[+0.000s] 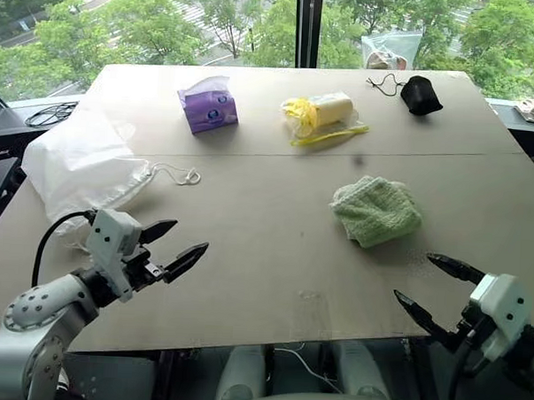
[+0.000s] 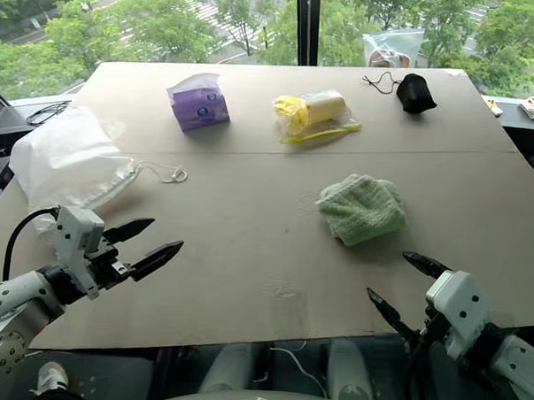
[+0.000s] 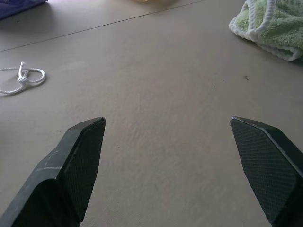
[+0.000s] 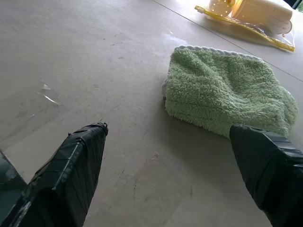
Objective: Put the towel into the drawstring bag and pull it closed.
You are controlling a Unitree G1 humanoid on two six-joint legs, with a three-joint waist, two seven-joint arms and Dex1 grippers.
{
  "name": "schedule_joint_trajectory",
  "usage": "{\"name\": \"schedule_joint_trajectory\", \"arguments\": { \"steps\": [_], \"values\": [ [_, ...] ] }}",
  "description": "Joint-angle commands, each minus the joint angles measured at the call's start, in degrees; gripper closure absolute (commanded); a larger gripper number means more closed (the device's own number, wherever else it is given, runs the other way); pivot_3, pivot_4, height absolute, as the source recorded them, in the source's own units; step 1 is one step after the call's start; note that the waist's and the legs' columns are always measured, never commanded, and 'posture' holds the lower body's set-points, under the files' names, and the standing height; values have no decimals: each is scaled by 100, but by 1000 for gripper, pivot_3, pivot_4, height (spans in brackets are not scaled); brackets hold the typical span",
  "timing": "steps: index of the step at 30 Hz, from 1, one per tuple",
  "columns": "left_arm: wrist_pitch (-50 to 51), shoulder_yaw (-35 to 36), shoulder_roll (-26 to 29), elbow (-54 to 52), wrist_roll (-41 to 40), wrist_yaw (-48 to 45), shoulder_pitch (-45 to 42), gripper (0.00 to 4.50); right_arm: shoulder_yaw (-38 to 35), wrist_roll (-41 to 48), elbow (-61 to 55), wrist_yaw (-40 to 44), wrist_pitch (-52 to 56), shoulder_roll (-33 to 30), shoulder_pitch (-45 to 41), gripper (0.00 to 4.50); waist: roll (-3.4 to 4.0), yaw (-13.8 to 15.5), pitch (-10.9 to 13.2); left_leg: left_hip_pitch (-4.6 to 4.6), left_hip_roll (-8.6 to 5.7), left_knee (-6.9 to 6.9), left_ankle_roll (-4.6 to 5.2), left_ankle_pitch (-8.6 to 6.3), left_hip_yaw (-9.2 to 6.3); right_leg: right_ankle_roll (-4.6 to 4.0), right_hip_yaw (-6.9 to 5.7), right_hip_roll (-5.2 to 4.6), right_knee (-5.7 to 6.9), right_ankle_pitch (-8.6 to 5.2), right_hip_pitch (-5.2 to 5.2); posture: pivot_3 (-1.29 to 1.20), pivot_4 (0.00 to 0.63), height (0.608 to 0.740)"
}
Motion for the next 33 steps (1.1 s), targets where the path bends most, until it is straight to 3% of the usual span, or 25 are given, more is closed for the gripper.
{"name": "schedule_joint_trajectory", "arguments": {
  "steps": [1, 4, 8, 11, 15, 25, 33],
  "values": [
    [10, 152, -7, -83, -58, 325, -305, 157, 206, 248, -25, -34, -139, 42, -523, 80, -4, 13, -2, 0, 0, 0, 0, 0, 0, 0, 0, 0, 0, 0, 0, 0, 150, 740],
    [-54, 37, -252, 129, 696, 1534, -982, 157, 843, 553, 38, 192, -391, 82, -1812, 80, -23, 4, 0, -1, -12, 8, -15, -46, 3, -24, -9, 1, 9, 17, -2, 0, 150, 740],
    [-152, -244, -92, 254, 2260, 2714, -1226, 157, 1343, 1042, 80, 647, -281, -94, -2622, 80, -50, 41, -14, 1, -14, -10, 4, -35, -7, -12, -13, 55, 10, 27, 2, 0, 150, 740],
    [-667, -603, 434, 247, 3618, 3078, -883, 157, 1578, 1287, 89, 847, -181, -235, -2936, 80, -68, 68, -3, -4, -10, -12, -15, -49, -11, -14, -14, 63, 9, 28, -1, 0, 150, 740],
    [-1145, -733, 672, 374, 4478, 3303, -545, 157, 1732, 1309, 364, 979, -255, -284, -3183, 80, -73, 130, -5, -2, -4, -10, -6, -62, 3, -25, -13, 54, 2, 18, 0, 0, 150, 740],
    [-1434, -462, 731, 1279, 4794, 3067, -640, 157, 1970, 1116, 636, 1069, -312, -345, -3392, 80, -73, 157, -5, 4, 2, 20, -4, -68, 5, -27, -34, 10, 10, 12, 3, 0, 150, 740],
    [-1857, -885, 761, 2742, 4983, 3184, -1359, 157, 2028, 987, 520, 967, -270, -379, -3205, 80, -73, 166, -5, -2, 5, 18, 2, -64, 5, -36, -63, 16, 12, 27, 5, 0, 150, 740]
  ]
}}
